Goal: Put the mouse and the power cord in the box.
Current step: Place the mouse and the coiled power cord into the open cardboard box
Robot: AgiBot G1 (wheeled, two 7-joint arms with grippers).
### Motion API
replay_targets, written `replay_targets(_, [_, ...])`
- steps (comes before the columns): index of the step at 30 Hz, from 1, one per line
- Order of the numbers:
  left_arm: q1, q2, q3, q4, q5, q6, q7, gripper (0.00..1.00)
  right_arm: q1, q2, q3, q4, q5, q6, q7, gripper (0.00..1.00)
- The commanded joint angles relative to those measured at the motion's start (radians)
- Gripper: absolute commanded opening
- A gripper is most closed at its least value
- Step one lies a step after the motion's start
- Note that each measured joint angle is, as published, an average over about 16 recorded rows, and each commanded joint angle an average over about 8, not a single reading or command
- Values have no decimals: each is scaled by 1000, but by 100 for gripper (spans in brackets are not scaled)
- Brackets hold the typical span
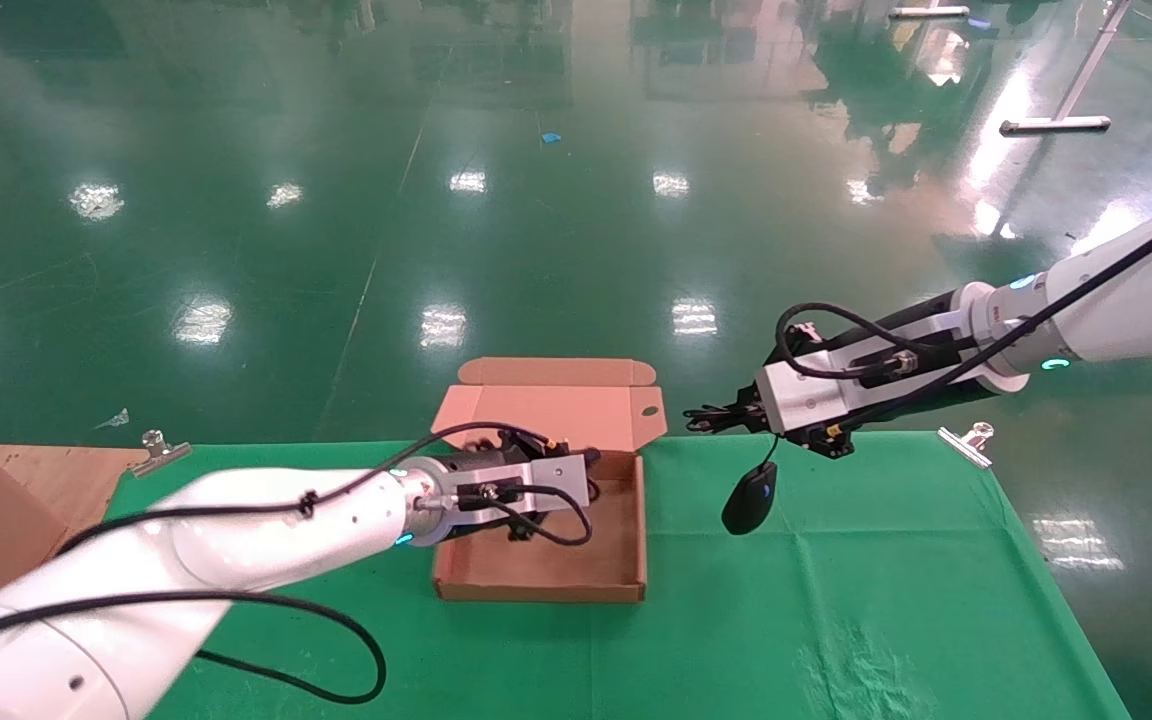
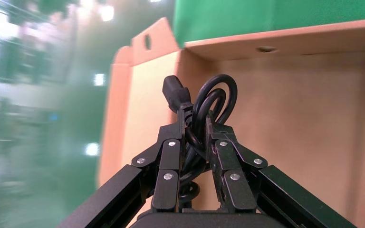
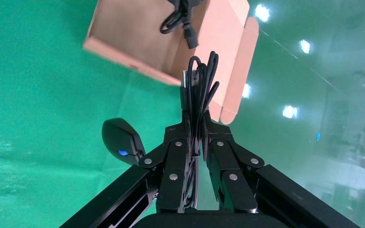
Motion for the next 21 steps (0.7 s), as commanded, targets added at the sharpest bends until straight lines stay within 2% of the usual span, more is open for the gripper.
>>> replay_targets(1, [9,0,43,-10,20,-53,-7,88,1,-2,1,-9,1,3,-7,0])
replay_targets(2, [9,0,57,-12,19,-62,-20,98,0,-3,2,-13,2,4,-10,0])
replay_targets(3, [8,0,70,-13,17,-70,-34,100,-1,-5,2,-17,3,5,-13,0])
replay_targets(10, [-4,-2,149,-27,3,-100,-102,100,-11,-17,5,-40,8,4,-27,0])
replay_targets(21, [-20,-3,233,-39,-27,-128,-153,100,-6,-26,7,-62,11,-12,-36,0])
